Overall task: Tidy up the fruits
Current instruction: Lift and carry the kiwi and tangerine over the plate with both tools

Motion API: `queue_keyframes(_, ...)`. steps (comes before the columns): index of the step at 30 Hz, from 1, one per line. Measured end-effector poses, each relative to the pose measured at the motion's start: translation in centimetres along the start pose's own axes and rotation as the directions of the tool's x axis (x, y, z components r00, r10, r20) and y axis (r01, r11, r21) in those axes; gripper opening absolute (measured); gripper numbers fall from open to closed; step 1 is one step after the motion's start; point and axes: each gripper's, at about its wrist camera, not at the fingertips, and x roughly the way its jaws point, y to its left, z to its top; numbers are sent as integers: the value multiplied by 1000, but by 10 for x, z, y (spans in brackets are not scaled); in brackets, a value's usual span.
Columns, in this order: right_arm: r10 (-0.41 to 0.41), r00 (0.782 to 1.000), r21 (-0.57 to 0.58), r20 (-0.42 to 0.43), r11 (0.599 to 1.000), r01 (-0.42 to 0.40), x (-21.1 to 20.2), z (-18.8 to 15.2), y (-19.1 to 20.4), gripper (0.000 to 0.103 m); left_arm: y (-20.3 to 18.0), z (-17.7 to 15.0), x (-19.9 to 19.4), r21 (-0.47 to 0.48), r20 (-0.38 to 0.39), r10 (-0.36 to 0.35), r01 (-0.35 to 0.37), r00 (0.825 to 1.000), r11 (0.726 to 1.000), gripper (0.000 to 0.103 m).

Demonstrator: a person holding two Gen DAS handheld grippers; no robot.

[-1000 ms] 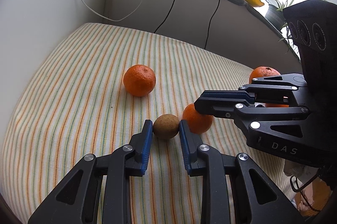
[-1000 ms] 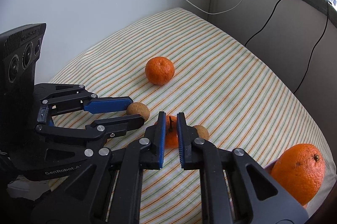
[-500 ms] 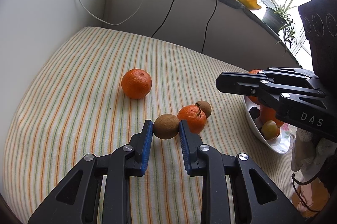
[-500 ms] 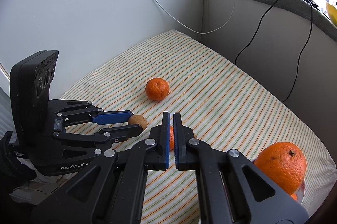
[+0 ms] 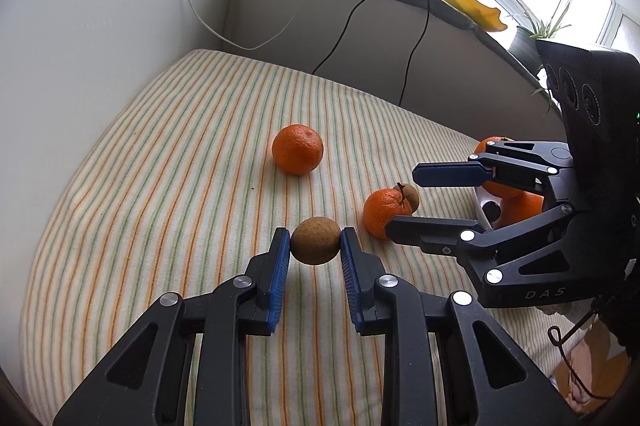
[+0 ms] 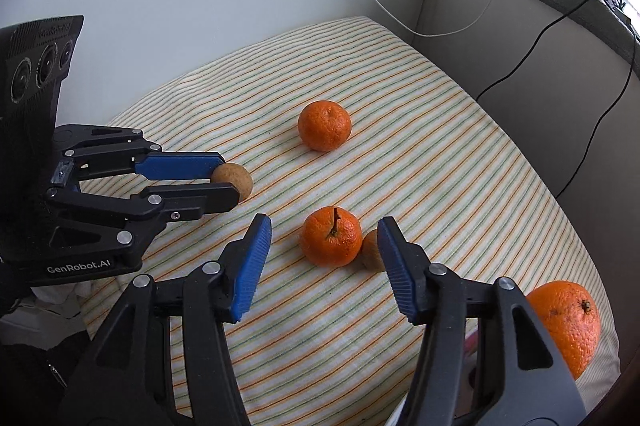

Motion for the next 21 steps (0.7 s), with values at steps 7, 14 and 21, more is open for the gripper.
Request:
queue_keyframes(7, -50, 997, -105, -50, 994, 45, 17, 3, 14, 42, 9, -3, -8, -22, 8, 9, -9, 1000, 1000, 24)
queue_keyframes(14, -55, 998, -80, -38, 995, 52, 14, 2, 7, 33, 3, 0, -9, -15, 15, -2, 3, 1000, 1000, 24)
queue_keyframes(21, -40, 998, -23, 41, 999, 41, -15, -3, 1, 33, -4, 2, -13, -2, 22, -20, 20, 1000, 1000, 24)
